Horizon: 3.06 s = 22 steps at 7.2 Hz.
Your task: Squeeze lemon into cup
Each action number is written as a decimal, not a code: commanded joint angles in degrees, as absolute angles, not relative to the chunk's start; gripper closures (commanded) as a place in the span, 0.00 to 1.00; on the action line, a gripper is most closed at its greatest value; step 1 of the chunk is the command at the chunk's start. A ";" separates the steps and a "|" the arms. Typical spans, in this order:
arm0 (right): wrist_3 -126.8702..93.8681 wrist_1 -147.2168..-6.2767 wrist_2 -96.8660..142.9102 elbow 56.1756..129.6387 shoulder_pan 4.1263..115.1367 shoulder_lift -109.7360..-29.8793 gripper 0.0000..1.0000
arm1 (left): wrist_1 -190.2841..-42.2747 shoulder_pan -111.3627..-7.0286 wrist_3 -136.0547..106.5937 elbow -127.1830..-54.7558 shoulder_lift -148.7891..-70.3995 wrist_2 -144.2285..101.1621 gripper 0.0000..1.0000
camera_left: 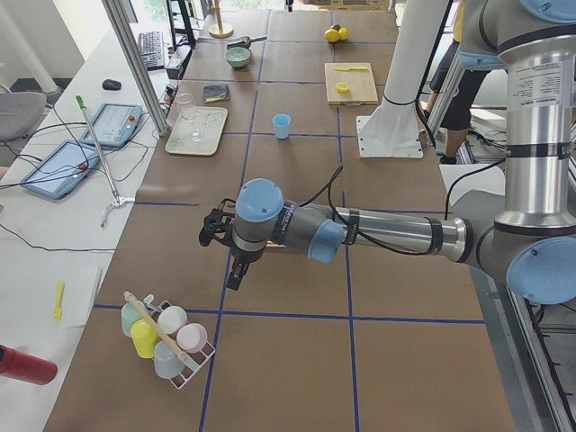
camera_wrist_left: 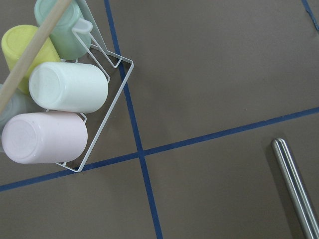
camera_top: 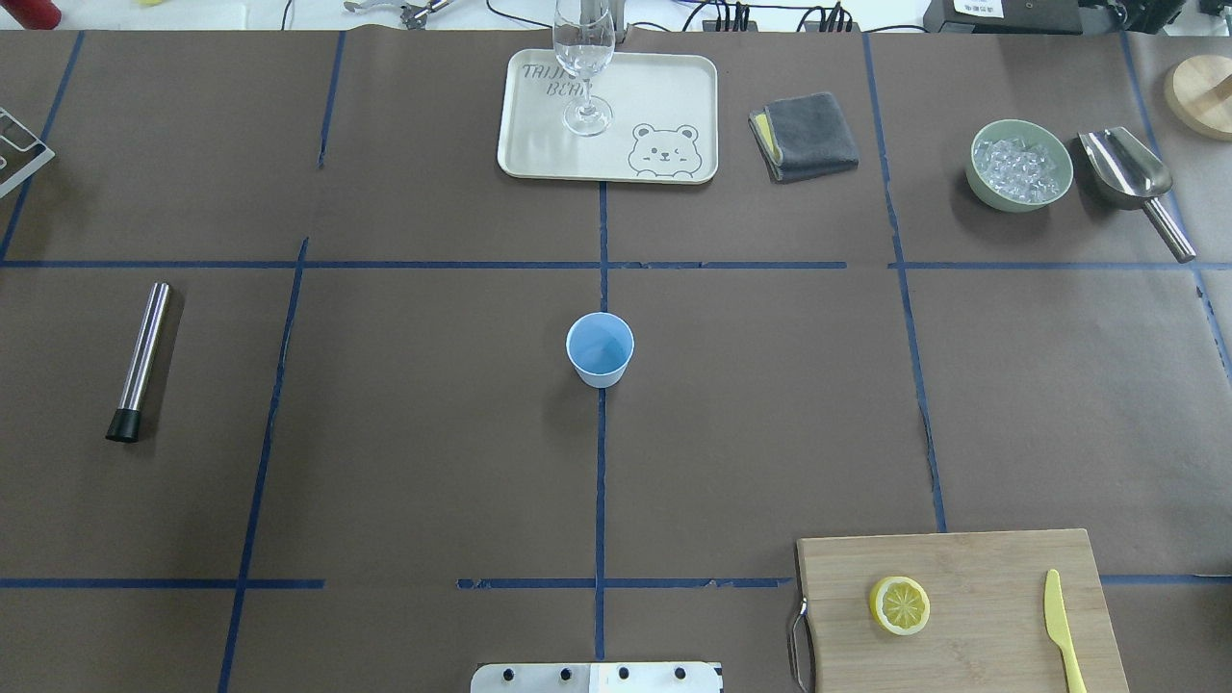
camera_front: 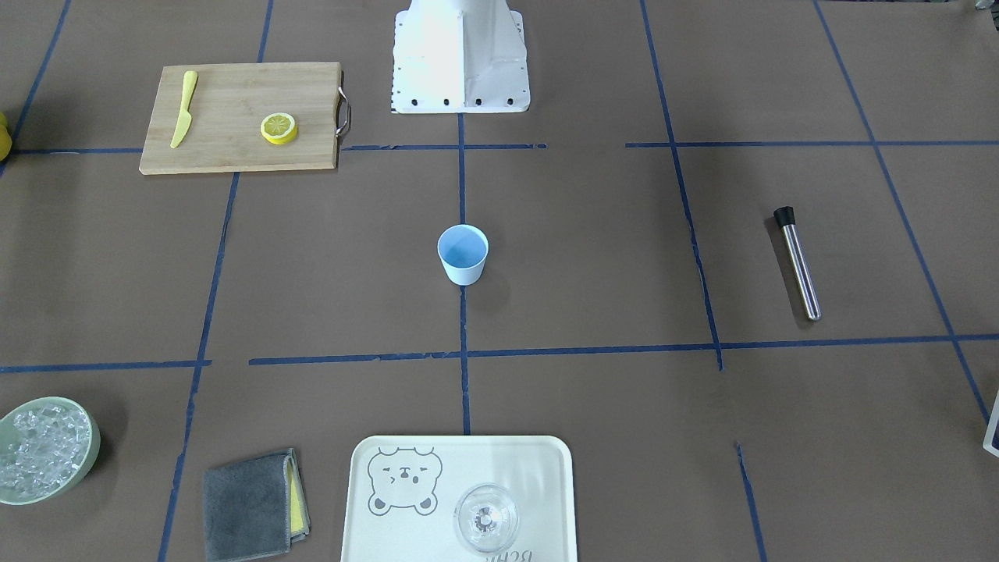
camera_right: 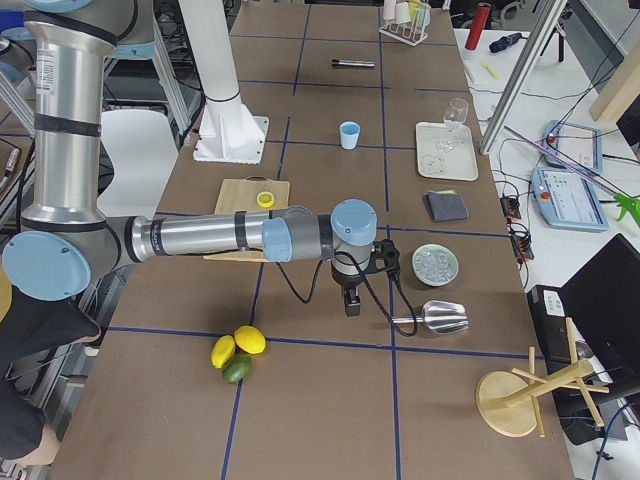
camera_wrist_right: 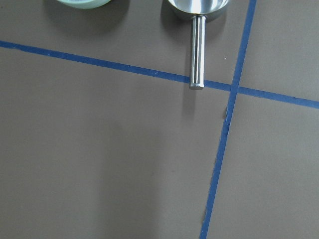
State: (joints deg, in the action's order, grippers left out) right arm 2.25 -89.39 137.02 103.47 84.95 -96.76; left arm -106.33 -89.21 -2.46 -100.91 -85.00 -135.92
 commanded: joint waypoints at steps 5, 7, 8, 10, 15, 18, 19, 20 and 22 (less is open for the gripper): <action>-1.20 -89.21 142.37 105.19 81.50 -97.65 0.00 | -108.53 -89.03 -1.93 -101.68 -82.12 -137.01 0.00; -23.88 -81.89 141.33 112.47 71.84 -97.82 0.00 | -115.29 -88.77 -2.02 -100.90 -81.13 -137.11 0.00; -32.61 -72.86 140.55 112.76 66.33 -98.52 0.00 | -115.40 -88.77 -2.02 -100.99 -80.60 -137.20 0.00; -52.81 -61.83 127.24 116.34 49.04 -98.88 0.00 | -115.49 -88.68 -2.29 -101.42 -80.42 -137.99 0.00; -80.28 -62.05 97.61 125.24 13.15 -102.30 0.00 | -115.31 -88.59 -2.46 -101.25 -80.33 -137.99 0.00; -84.98 -62.31 91.50 126.12 6.25 -103.88 0.00 | -115.40 -88.59 -2.55 -101.16 -80.33 -137.99 0.00; -85.25 -62.31 91.49 126.04 5.72 -105.28 0.00 | -115.40 -88.59 -2.55 -101.42 -80.33 -138.08 0.00; -87.60 -62.31 91.32 126.30 4.49 -105.29 0.00 | -115.40 -88.59 -2.55 -101.51 -80.33 -137.99 0.00; -88.06 -62.31 91.06 125.95 3.78 -104.86 0.00 | -115.40 -88.59 -2.55 -101.34 -80.33 -137.99 0.00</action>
